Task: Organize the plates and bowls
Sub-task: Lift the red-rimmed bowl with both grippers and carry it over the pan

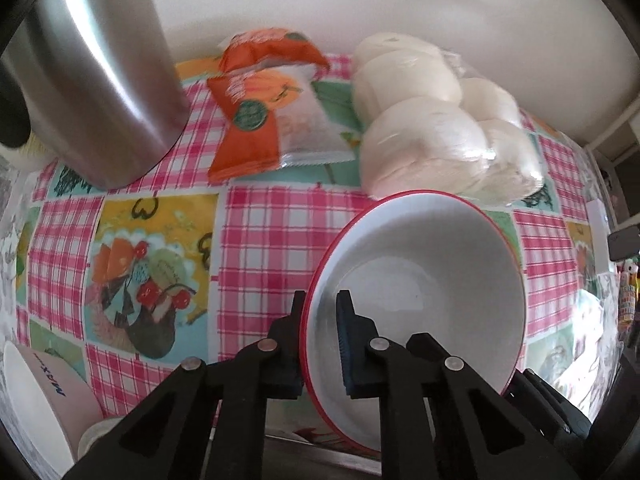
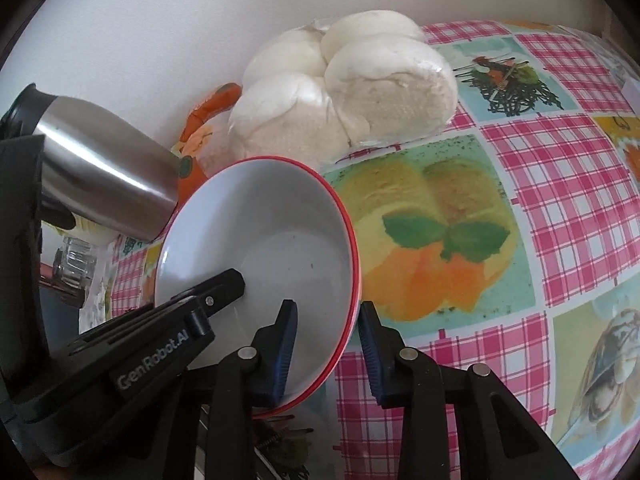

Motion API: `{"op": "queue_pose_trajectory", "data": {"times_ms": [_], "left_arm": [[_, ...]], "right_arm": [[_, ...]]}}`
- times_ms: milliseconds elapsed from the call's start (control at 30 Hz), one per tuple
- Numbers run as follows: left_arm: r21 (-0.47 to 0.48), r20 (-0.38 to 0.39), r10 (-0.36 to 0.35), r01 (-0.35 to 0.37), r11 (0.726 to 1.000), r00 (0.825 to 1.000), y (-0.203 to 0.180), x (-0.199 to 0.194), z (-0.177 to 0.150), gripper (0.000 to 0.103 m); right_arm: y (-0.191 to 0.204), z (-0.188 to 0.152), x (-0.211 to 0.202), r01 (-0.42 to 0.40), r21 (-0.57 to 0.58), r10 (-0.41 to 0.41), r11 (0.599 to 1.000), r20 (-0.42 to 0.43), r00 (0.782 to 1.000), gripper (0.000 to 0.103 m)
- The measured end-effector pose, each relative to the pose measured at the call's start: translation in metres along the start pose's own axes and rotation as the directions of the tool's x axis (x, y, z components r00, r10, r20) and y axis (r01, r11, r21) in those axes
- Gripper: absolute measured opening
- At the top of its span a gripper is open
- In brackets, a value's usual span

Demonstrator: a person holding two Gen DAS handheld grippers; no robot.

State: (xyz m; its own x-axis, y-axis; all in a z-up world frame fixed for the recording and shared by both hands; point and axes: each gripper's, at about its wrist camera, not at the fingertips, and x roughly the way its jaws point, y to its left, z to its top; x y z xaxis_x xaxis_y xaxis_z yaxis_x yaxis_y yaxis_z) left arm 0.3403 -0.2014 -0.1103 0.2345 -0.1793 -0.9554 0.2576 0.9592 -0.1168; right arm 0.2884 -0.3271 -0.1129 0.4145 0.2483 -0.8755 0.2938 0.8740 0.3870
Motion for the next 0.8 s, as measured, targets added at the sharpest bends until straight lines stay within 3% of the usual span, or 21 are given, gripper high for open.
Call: {"op": "queue_pose_trajectory", "data": {"times_ms": [400,800], "left_arm": [[0.029,0.121,-0.058,0.054,0.998,0.991,-0.033,-0.042,-0.010,0.014],[-0.037,0.243,-0.086,0.098,0.995,0.966,-0.006,-0.139,-0.041,0.014]], "right_arm": [[-0.012,0.005,-0.046,0.016,-0.025,-0.014,1.000,0.078,0.997,0.034],[0.031,-0.020,-0.123,0.024,-0.120,-0.001,0.993,0.184,0.983,0.034]]}}
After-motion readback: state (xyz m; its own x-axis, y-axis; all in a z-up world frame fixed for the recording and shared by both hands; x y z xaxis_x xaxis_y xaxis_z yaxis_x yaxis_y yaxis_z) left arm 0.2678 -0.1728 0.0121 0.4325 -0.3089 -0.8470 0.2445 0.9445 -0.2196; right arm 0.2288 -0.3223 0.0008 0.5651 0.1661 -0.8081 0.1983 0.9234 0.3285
